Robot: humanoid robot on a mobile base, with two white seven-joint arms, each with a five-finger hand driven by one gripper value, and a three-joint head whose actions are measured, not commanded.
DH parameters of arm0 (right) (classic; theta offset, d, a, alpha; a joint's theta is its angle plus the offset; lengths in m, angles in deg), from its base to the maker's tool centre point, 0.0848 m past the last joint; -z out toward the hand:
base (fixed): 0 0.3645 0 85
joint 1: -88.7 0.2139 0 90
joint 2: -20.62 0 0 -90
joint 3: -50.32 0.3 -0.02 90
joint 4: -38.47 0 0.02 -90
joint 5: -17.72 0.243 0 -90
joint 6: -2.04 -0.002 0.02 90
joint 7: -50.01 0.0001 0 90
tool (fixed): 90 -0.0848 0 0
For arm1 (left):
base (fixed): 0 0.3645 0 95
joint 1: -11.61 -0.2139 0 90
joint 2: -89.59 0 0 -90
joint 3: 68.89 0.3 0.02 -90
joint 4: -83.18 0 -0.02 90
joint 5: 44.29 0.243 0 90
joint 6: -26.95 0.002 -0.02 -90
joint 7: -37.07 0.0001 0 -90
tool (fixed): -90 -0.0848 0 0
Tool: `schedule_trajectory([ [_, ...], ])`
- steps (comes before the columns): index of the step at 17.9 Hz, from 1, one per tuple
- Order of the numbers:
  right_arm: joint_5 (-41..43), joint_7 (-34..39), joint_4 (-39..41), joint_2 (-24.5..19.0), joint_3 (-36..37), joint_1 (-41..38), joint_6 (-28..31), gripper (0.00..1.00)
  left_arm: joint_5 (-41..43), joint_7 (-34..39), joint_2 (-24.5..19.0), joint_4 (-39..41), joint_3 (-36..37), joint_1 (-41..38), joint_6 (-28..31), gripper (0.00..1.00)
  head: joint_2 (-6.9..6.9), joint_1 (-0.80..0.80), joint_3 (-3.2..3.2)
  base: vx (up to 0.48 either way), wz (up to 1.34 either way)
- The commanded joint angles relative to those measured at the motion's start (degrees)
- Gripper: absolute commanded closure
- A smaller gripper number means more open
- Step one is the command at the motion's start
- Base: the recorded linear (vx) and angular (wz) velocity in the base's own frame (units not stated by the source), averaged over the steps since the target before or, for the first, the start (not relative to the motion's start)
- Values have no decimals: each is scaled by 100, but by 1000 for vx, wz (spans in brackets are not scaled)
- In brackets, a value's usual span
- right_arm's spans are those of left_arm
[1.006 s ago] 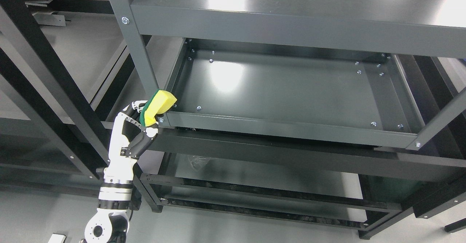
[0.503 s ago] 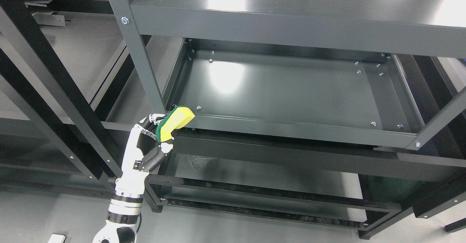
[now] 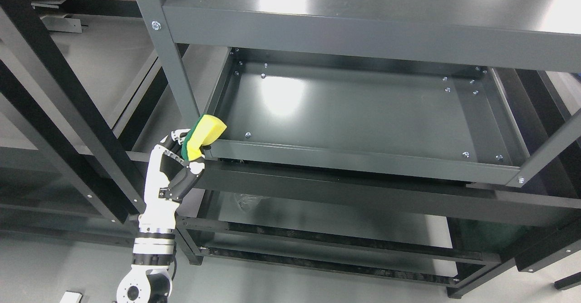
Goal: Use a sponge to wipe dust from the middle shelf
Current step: 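Withdraw the left hand holding the sponge out of the shelf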
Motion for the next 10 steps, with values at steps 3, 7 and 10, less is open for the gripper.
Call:
schedule_trajectory([
  [3,0,3,100,100,1,0,3,0,-3,18,-100,137,223,105,77,100,0,0,0,0,0],
  [7,0,3,100,100,-8,0,3,0,-3,18,-100,128,258,96,86,100,0,0,0,0,0],
  [10,0,3,100,100,1,0,3,0,-12,9,-100,119,258,105,121,100,0,0,0,0,0],
])
